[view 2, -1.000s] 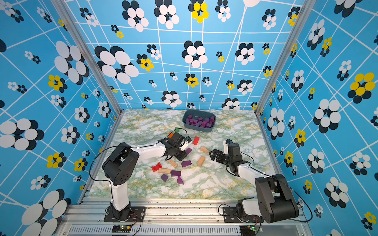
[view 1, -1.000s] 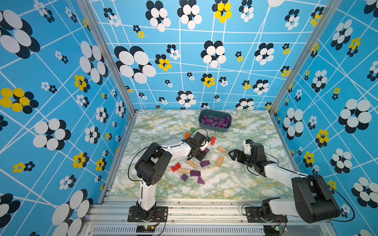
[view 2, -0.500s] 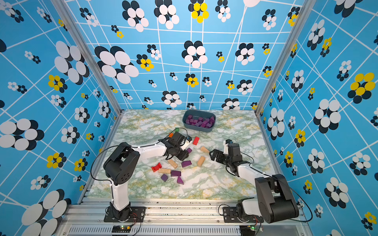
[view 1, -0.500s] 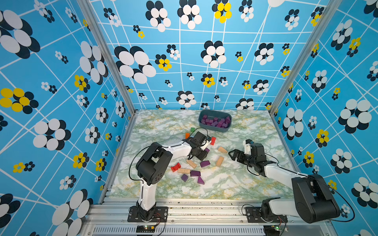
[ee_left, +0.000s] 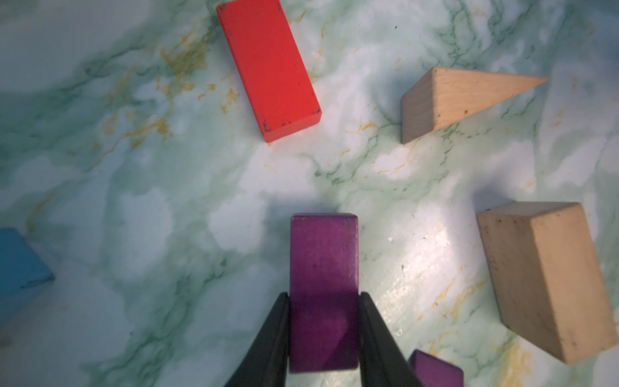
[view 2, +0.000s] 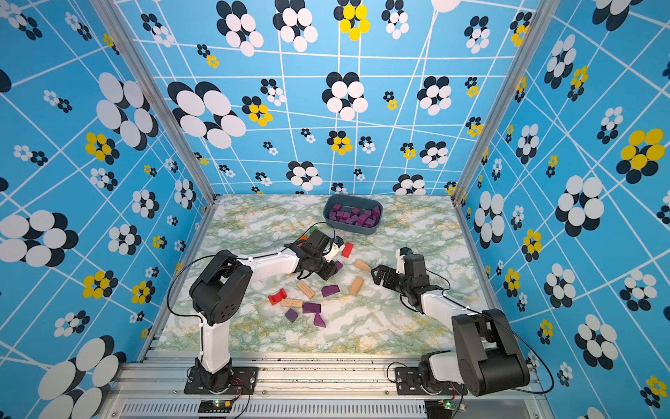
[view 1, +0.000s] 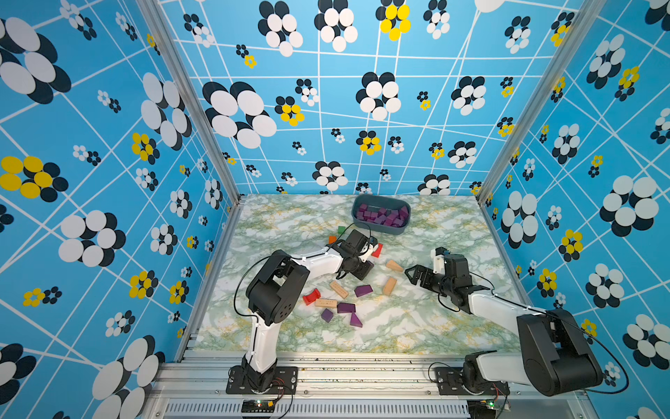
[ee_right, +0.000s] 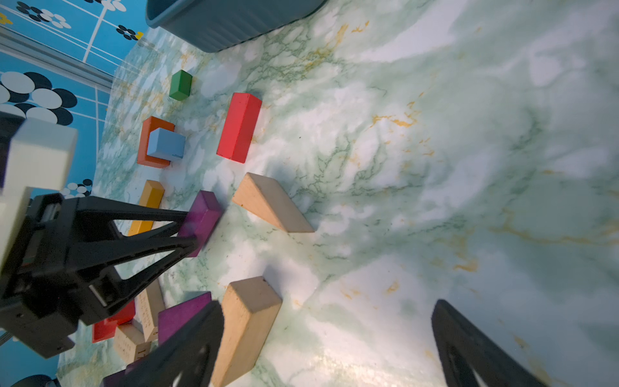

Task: Pick purple bricks into the storage bin
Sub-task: Pick up the building block from the center of the board.

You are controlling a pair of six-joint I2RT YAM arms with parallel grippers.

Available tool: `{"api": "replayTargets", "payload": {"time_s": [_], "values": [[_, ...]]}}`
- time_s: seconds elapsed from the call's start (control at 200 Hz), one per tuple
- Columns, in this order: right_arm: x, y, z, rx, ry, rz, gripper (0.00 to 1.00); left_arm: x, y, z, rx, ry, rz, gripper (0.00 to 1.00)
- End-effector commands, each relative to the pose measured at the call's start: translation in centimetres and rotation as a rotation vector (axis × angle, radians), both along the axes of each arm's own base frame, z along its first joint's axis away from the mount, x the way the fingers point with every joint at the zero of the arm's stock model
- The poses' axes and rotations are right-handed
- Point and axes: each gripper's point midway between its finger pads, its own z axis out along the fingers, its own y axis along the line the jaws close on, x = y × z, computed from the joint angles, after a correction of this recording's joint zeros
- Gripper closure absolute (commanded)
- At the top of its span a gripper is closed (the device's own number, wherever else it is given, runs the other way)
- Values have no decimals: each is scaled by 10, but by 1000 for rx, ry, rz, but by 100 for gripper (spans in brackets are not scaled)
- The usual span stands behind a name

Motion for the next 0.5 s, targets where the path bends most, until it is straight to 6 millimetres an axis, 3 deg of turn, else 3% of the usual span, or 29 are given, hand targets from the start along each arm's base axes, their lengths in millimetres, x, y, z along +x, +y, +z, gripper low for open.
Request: {"api": "replayTargets", "payload": {"time_s": [0.0,0.145,0.285,0.495], "values": [[-3,-1,-3,-6,23,-11,1,13,-16,29,-70,-45,0,72],[-2,-1,-3,-7,23,-12,1,38,-26,64,-121,-124,12,71],[-1,-3,-6,-15,25,-22,1,77,-30,94,-152,-176,54,70],[-1,5,-3,37,26,-6,1,136,-33,118,-195,-238,134,70]]}}
